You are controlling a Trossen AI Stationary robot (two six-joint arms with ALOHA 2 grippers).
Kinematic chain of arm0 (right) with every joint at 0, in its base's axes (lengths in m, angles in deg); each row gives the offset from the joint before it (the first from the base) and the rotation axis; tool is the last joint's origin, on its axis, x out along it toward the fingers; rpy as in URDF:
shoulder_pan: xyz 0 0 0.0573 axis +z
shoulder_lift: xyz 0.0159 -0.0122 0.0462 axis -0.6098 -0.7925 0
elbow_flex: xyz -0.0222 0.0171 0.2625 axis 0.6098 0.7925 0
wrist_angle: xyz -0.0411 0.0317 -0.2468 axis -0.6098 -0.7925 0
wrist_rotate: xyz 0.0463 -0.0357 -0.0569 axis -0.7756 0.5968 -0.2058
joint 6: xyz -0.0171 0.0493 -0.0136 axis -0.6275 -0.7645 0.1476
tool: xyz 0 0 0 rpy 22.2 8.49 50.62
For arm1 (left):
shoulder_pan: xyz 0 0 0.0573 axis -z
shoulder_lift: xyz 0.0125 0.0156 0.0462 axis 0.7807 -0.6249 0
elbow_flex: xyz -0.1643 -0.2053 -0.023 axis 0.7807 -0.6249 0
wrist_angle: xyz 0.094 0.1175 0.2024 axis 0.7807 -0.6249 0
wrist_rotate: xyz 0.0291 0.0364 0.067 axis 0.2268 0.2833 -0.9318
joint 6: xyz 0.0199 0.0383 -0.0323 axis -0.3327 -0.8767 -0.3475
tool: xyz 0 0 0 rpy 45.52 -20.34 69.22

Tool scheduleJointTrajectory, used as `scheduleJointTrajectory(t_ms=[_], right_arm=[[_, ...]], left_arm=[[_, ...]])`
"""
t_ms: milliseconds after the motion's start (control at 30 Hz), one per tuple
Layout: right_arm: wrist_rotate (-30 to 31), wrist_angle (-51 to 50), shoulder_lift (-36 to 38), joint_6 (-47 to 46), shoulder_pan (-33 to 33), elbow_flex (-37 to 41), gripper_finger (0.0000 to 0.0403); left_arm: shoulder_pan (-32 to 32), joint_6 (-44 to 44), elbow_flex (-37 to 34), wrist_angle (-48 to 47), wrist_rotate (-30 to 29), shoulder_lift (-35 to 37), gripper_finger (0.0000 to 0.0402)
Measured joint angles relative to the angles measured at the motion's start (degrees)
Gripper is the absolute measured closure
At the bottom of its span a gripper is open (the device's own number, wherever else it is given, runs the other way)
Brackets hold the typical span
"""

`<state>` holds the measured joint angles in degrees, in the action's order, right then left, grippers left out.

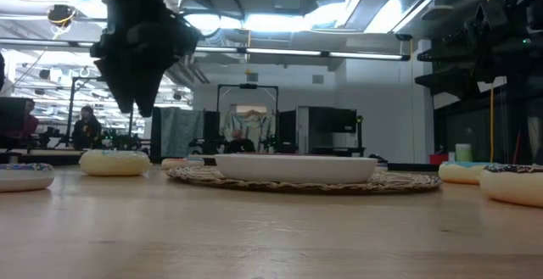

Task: Pick & Place donuts
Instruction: Put the large white donut on the white plate

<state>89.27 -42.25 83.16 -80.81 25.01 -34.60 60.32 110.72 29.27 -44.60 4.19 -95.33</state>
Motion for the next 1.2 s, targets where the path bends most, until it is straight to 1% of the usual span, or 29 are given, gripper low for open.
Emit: scheduleJointTrajectory(t_ms=[133, 367, 700, 1000, 1200], right_arm=[[0.0, 0.0, -0.01, 0.0, -0.01, 0.0, 0.0132], [0.0, 0.0, -0.01, 0.0, 0.0, -0.02, 0.0132], [0.0, 0.0, 0.0, 0.0, -0.01, 0.0, 0.0132], [0.0, 0.02, 0.01, 0.0, 0.01, 0.0, 0.0132], [0.0, 0.02, 0.01, 0.0, -0.01, 0.0, 0.0132]], left_arm=[[0.02, -0.82, -1.98, 1.54, -1.3, 0.02, 0.0096], [0.04, -4.69, -5.34, 4.7, -1.32, -0.53, 0.0096], [0.03, -11.15, -5.67, 6.64, 0.24, -6.26, 0.0096], [-0.09, -15.59, -6.63, 8.28, -1.1, -8.39, 0.0096], [-0.09, -16.53, -8.62, 10.45, 1.7, -8.35, 0.0096]])
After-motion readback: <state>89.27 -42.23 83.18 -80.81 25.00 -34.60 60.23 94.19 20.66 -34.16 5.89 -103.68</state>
